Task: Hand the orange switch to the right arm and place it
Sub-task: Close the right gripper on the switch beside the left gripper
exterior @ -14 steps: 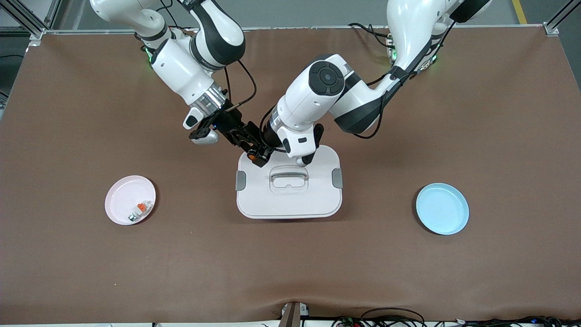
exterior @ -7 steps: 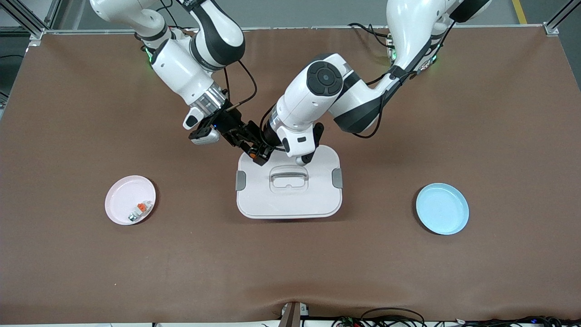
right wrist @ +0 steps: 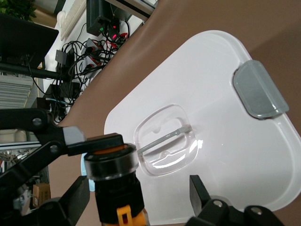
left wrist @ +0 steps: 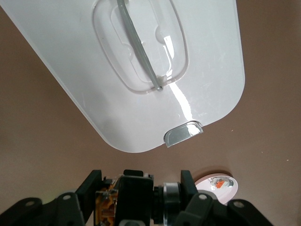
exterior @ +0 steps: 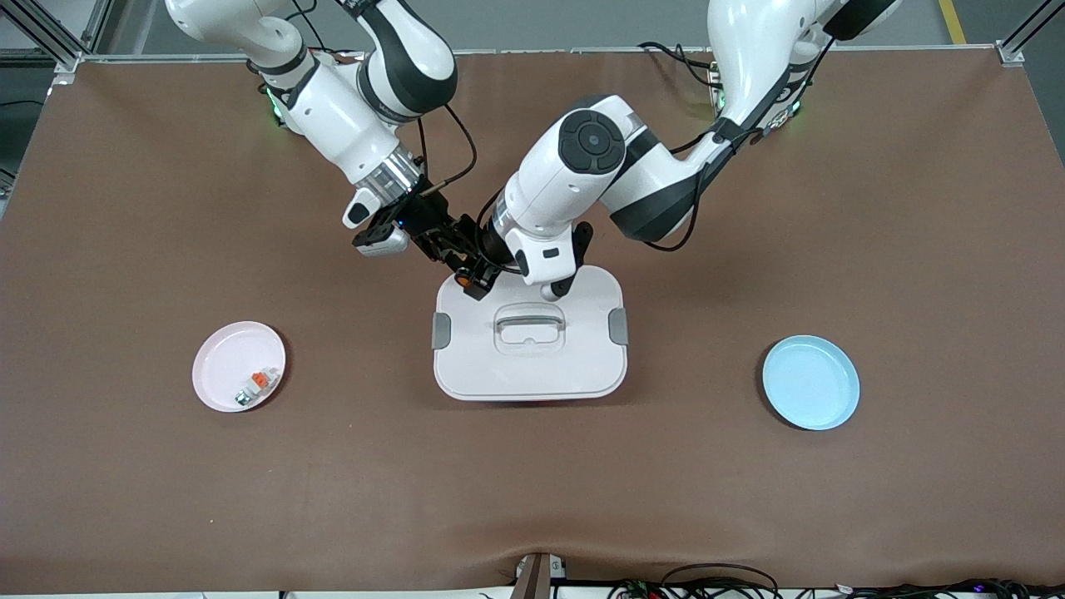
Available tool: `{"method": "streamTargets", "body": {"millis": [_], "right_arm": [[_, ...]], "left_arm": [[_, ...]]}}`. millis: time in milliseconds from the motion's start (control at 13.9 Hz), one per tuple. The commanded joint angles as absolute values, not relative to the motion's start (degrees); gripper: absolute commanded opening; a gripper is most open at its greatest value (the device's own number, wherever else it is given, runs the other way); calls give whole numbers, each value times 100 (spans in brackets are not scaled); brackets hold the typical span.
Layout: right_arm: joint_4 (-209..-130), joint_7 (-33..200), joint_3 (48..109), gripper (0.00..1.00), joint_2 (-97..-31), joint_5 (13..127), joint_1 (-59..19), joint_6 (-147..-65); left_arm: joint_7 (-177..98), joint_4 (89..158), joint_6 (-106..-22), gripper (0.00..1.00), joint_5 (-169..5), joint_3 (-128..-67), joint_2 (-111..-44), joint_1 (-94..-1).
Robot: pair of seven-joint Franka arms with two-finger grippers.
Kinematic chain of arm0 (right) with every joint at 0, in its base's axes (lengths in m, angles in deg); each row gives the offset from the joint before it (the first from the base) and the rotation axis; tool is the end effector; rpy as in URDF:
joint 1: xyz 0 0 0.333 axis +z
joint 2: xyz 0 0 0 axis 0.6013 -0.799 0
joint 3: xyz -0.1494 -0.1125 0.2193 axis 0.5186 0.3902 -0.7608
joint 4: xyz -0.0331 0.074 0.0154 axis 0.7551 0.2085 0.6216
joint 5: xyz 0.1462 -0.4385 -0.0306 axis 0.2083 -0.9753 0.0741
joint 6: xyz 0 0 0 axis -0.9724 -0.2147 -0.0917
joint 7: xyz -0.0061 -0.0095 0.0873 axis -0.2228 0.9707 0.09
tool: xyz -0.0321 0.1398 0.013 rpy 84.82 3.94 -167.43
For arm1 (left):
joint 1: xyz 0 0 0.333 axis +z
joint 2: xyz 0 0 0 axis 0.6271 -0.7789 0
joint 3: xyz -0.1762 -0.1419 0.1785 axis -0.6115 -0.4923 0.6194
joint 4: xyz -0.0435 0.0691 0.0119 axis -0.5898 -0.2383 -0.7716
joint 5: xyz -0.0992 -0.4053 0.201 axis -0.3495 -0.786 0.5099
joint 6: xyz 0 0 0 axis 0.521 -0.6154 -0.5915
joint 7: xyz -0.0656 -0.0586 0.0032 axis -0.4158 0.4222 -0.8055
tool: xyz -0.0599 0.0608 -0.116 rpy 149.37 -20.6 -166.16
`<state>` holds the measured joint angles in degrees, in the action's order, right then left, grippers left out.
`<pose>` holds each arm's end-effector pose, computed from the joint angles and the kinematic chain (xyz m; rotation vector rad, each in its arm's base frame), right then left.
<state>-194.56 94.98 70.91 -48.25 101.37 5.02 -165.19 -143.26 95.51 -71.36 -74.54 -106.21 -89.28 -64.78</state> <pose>0.5117 0.4042 0.2866 -2.2961 0.5718 -0.4241 0.5563 -0.6030 0.3648 2.3120 1.4979 -0.3335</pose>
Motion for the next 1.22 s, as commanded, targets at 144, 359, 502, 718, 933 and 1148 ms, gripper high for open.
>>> {"method": "streamTargets", "body": {"millis": [144, 359, 502, 718, 933, 1148], "right_arm": [[-19534, 9281, 7084, 94, -4724, 10412, 699, -16554], [-19639, 8947, 7092, 94, -4557, 10421, 549, -16466], [-19762, 8711, 7110, 94, -4373, 10421, 357, -16213], [-19929, 8472, 7110, 94, -4161, 10430, 162, -15877], [-20026, 8463, 7110, 94, -4082, 10439, 153, -15868], [-20026, 8472, 7110, 94, -4082, 10517, 180, -15877]], "left_arm": [[-14369, 9407, -7139, 0, -7596, -10654, -8846, -6573], [-14360, 9397, -7139, 0, -7658, -10654, -8846, -6582], [-14369, 9406, -7139, 0, -7658, -10654, -8846, -6582], [-14369, 9397, -7139, 0, -7658, -10654, -8846, -6573], [-14377, 9397, -7139, 0, -7666, -10663, -8846, -6573], [-14491, 9389, -7174, 0, -7666, -10663, -8837, -6573]]}}
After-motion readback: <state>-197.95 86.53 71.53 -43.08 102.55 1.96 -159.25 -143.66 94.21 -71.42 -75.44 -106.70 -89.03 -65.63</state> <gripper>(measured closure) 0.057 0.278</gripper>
